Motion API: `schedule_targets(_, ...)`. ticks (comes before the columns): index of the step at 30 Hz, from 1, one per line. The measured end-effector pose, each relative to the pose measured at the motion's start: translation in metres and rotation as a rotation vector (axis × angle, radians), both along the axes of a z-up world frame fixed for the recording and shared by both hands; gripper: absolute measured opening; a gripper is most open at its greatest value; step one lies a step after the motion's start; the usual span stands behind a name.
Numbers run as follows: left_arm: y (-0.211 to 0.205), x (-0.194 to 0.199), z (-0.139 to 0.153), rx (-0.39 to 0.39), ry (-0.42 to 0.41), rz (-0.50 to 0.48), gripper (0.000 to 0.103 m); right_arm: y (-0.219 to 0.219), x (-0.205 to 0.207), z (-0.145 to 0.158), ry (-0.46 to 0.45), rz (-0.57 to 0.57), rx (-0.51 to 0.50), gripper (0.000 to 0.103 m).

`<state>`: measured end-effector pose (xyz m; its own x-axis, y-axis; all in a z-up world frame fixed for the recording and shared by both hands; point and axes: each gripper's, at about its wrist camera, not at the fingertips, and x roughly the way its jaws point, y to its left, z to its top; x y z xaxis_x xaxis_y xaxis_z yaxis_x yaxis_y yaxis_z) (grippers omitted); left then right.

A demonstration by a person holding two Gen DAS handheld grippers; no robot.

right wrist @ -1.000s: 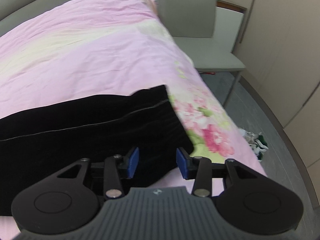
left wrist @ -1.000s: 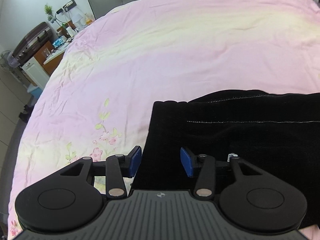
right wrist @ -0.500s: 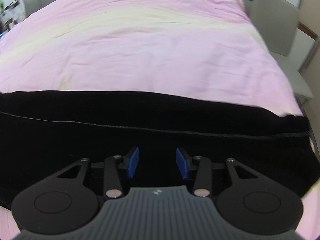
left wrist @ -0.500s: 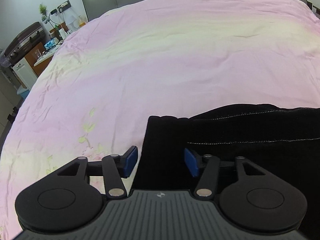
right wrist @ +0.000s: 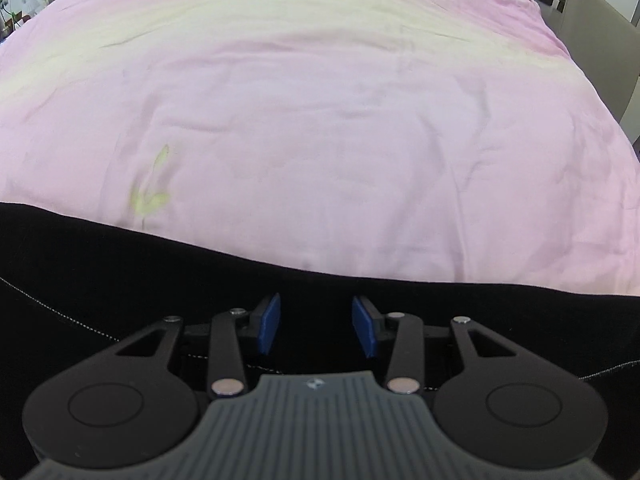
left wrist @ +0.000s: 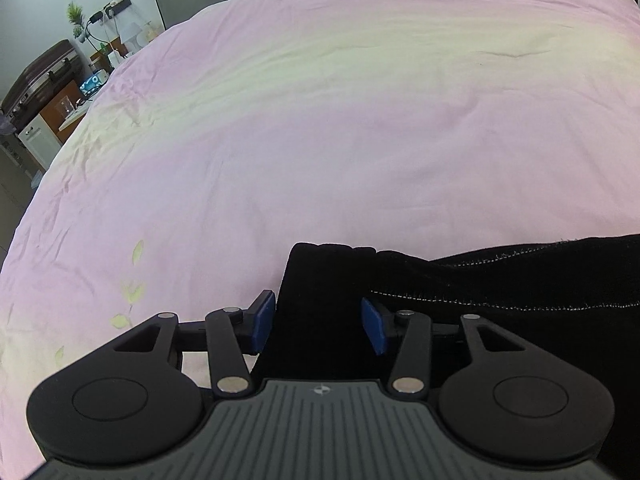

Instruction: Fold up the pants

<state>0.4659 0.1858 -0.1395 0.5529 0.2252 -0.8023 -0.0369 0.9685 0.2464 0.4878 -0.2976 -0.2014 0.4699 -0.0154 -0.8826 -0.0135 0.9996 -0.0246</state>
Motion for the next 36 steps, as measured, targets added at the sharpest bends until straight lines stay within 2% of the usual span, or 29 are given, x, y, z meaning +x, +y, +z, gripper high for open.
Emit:
schedule_targets(4, -0.003, 0.003, 0.005, 0.015, 0.009, 0.031, 0.056, 0.0, -0.001, 0.009, 0.001, 0.005, -0.005, 0.038)
schedule_targets(6, -0.006, -0.003, 0.016, 0.043, 0.007, 0.022, 0.063, 0.002, -0.007, 0.018, -0.013, 0.011, -0.019, 0.038)
schedule_targets(9, -0.004, -0.022, 0.041, 0.051, -0.008, -0.022, 0.063, 0.004, -0.03, 0.037, -0.047, 0.027, -0.012, 0.046)
schedule_targets(10, -0.001, -0.03, 0.052, 0.046, -0.017, -0.024, 0.064, 0.005, -0.039, 0.044, -0.06, 0.036, 0.001, 0.05)
schedule_targets(16, 0.014, -0.092, 0.097, 0.001, -0.052, -0.075, 0.069, 0.014, -0.108, 0.074, -0.102, 0.065, 0.099, 0.052)
schedule_targets(22, 0.028, -0.15, 0.102, -0.028, -0.023, -0.074, 0.069, 0.031, -0.183, 0.079, -0.099, 0.056, 0.17, 0.053)
schedule_targets(25, 0.037, -0.173, 0.097, -0.096, -0.019, -0.049, 0.069, 0.043, -0.22, 0.081, -0.124, 0.048, 0.229, 0.057)
schedule_targets(27, 0.045, -0.188, 0.092, -0.185, -0.033, -0.006, 0.07, 0.057, -0.251, 0.078, -0.151, 0.065, 0.264, 0.058)
schedule_targets(31, 0.063, -0.207, 0.071, -0.362, -0.117, 0.114, 0.075, 0.093, -0.293, 0.06, -0.169, 0.082, 0.353, 0.058)
schedule_targets(36, 0.082, -0.22, 0.044, -0.555, -0.181, 0.243, 0.076, 0.151, -0.314, 0.032, -0.173, 0.145, 0.318, 0.058)
